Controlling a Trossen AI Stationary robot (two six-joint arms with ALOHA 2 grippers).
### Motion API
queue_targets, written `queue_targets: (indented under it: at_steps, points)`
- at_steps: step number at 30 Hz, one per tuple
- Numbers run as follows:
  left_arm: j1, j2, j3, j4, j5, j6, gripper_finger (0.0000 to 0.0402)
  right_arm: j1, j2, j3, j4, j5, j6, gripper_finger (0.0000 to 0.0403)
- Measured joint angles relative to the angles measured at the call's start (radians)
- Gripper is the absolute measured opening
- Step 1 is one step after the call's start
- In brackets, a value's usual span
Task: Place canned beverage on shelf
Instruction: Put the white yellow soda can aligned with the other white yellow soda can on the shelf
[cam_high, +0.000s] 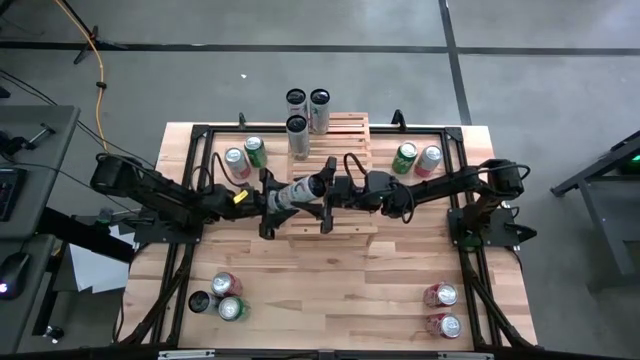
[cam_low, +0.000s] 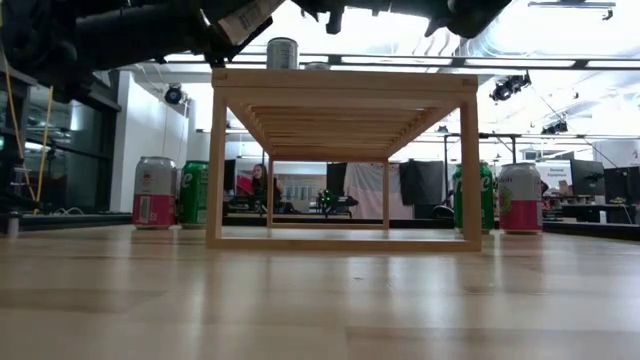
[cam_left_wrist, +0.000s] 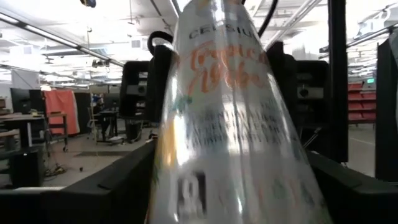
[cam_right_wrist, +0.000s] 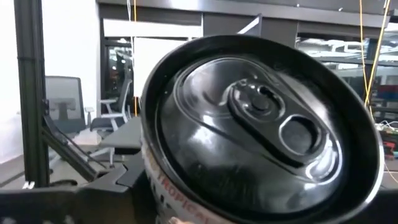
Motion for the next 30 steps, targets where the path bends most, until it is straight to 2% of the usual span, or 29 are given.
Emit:
queue_targets:
  at_steps: [4, 11, 14, 20, 22, 26, 30]
  points:
    - [0.000, -0.040, 0.000, -0.079, -0.015, 0.020, 0.0331, 0.004, -0.029, 0.000, -0.073, 0.027, -0.024, 0.0239]
    - [0.000, -0.246, 0.000, -0.367, -0.046, 0.041, 0.0337, 0.066, -0.123, 0.000, -0.252, 0.242, -0.140, 0.0239]
    - [-0.001, -0.369, 0.000, -0.502, -0.055, 0.041, 0.0338, 0.122, -0.163, 0.000, -0.311, 0.395, -0.211, 0.0239]
    - [-0.001, -0.606, 0.000, -0.739, -0.082, 0.015, 0.0338, 0.224, -0.183, 0.000, -0.335, 0.797, -0.355, 0.0239]
    - [-0.001, -0.671, 0.000, -0.785, -0.103, 0.013, 0.0339, 0.233, -0.183, 0.000, -0.350, 0.889, -0.359, 0.0239]
    - [-0.001, -0.785, 0.000, -0.863, -0.156, 0.014, 0.0338, 0.226, -0.183, -0.001, -0.397, 0.953, -0.326, 0.0239]
    - [-0.002, -0.872, 0.000, -0.944, -0.218, 0.008, 0.0336, 0.205, -0.183, -0.001, -0.428, 0.953, -0.272, 0.0239]
